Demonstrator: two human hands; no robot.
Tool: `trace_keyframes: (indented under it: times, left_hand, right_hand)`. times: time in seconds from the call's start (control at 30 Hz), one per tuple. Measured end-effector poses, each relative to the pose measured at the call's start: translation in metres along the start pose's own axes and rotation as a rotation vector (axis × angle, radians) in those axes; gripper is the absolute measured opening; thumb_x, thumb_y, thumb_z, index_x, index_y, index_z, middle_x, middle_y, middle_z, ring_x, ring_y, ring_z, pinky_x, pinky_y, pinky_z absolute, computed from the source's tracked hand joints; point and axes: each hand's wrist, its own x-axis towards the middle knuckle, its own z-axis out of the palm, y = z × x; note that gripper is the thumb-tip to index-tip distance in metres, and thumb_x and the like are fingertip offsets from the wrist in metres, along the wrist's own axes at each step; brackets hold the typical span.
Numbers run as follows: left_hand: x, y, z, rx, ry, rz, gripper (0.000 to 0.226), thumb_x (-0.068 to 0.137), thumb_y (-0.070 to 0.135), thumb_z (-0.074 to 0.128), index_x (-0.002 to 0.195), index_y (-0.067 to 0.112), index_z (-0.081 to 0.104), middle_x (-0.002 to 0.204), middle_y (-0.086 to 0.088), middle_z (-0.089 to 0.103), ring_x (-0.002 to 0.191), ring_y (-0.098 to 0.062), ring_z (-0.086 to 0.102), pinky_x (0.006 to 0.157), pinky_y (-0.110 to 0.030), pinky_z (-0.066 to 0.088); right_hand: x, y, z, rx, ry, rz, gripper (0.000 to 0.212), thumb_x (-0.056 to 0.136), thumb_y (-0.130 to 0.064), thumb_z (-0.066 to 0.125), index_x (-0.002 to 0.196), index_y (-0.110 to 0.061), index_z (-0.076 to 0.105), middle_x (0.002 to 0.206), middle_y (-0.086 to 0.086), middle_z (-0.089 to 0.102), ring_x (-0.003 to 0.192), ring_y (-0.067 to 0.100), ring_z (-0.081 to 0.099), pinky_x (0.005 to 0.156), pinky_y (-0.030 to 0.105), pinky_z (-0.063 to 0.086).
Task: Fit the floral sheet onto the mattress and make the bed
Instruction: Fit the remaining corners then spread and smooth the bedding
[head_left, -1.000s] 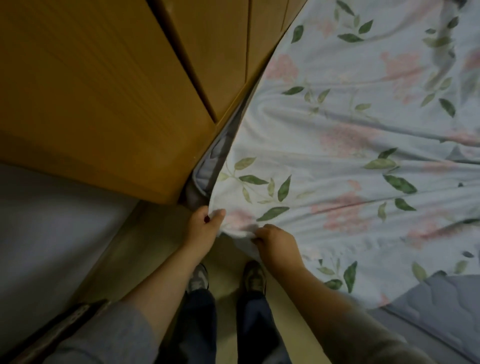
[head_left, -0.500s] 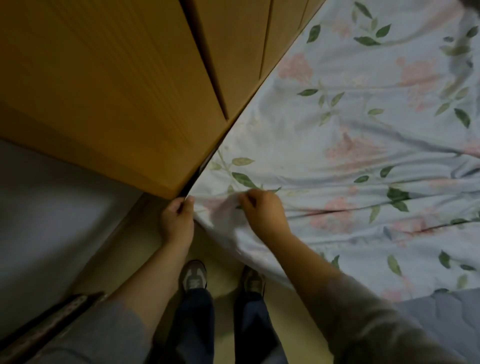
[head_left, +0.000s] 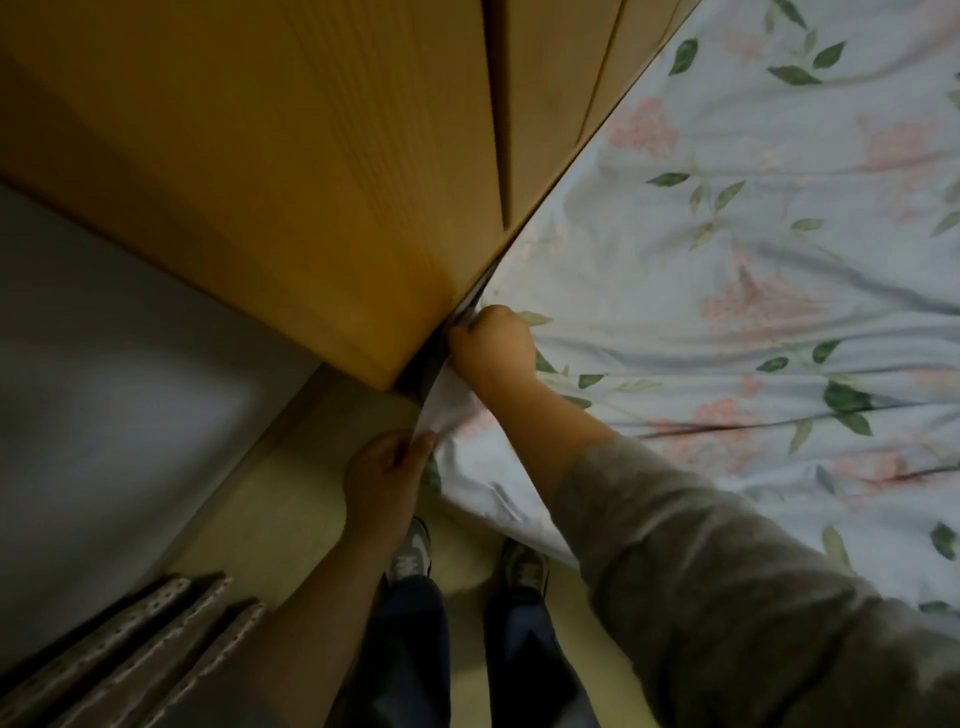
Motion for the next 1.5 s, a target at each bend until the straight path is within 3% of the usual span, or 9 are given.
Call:
trace_keyframes:
  times: [0.13,0.3,0.43,0.63,0.93,1.1,1.27,1.4,1.5]
  left_hand:
    - [0.001,-0.002,-0.012,-0.154,0.142,-0.027,0.025,0.090,0.024,0.061,0.073,0.006,0.065,0.064,0.001,0.058,0.055,0.002,0.051,0.049,-0.008,0.037]
    - [0.011,-0.004,-0.006,-0.211,0.234,-0.046,0.017,0.091,0.021,0.060,0.080,0.010,0.067,0.070,0.004,0.060,0.066,-0.005,0.053,0.058,-0.021,0.040]
    - [0.022,-0.008,0.002,-0.148,0.226,-0.146,0.021,0.096,0.019,0.052,0.085,0.006,0.065,0.082,-0.007,0.060,0.079,-0.022,0.055,0.069,-0.024,0.036]
    - [0.015,0.009,-0.004,0.225,0.167,-0.112,0.033,0.096,0.031,0.050,0.114,0.005,0.059,0.112,-0.015,0.059,0.089,-0.022,0.050,0.071,-0.029,0.033]
    - [-0.057,0.070,-0.014,0.233,-0.120,0.153,0.015,0.097,0.030,0.046,0.098,0.022,0.058,0.093,0.000,0.059,0.077,-0.012,0.054,0.057,-0.023,0.040]
    - [-0.102,0.120,-0.013,0.235,-0.244,0.284,0.016,0.096,0.023,0.050,0.097,0.014,0.063,0.102,0.004,0.058,0.089,-0.015,0.056,0.064,-0.022,0.043]
    - [-0.161,0.172,-0.007,0.299,-0.357,0.372,0.013,0.095,0.020,0.050,0.101,0.016,0.061,0.096,0.001,0.057,0.089,-0.015,0.054,0.071,-0.023,0.044]
    - [-0.212,0.197,0.006,0.375,-0.461,0.477,0.008,0.093,0.017,0.052,0.095,0.018,0.060,0.094,0.000,0.060,0.089,-0.017,0.057,0.075,-0.028,0.047]
    - [-0.246,0.206,0.022,0.425,-0.521,0.537,0.007,0.092,0.016,0.054,0.092,0.018,0.061,0.093,0.000,0.062,0.089,-0.016,0.058,0.076,-0.025,0.047]
  right_hand:
    - [-0.009,-0.001,0.002,0.059,0.046,-0.134,0.017,0.084,-0.006,0.047,0.073,0.003,0.057,0.072,0.020,0.060,0.064,0.031,0.056,0.057,0.038,0.048]
    - [-0.011,0.008,0.009,-0.050,-0.066,-0.254,0.024,0.093,-0.012,0.047,0.104,-0.001,0.065,0.100,0.018,0.066,0.091,0.033,0.060,0.076,0.038,0.048]
    - [-0.031,0.023,0.005,-0.090,-0.127,-0.345,0.038,0.091,-0.007,0.046,0.126,-0.011,0.059,0.088,0.012,0.062,0.083,0.026,0.056,0.072,0.024,0.039]
    - [-0.061,0.061,-0.012,-0.100,-0.017,-0.345,0.034,0.091,-0.010,0.048,0.120,-0.017,0.064,0.115,0.010,0.065,0.103,0.024,0.060,0.091,0.030,0.046]
    - [-0.142,0.096,-0.074,-0.024,0.023,-0.072,0.033,0.094,-0.016,0.049,0.125,-0.020,0.059,0.099,0.005,0.066,0.075,0.011,0.056,0.073,0.020,0.046]
    - [-0.202,0.108,-0.116,0.039,0.111,0.056,0.032,0.095,-0.016,0.048,0.125,-0.019,0.058,0.103,0.007,0.067,0.083,0.016,0.062,0.077,0.027,0.051]
    - [-0.272,0.121,-0.169,0.111,0.238,0.127,0.030,0.094,-0.014,0.049,0.122,-0.015,0.061,0.107,0.008,0.066,0.078,0.010,0.054,0.069,0.020,0.040]
    - [-0.336,0.143,-0.207,0.219,0.368,0.179,0.029,0.095,-0.015,0.047,0.121,-0.016,0.060,0.089,0.000,0.063,0.060,0.010,0.054,0.051,0.017,0.040]
    - [-0.376,0.167,-0.228,0.270,0.439,0.210,0.029,0.095,-0.016,0.048,0.121,-0.017,0.060,0.083,0.001,0.064,0.065,0.012,0.059,0.050,0.013,0.041]
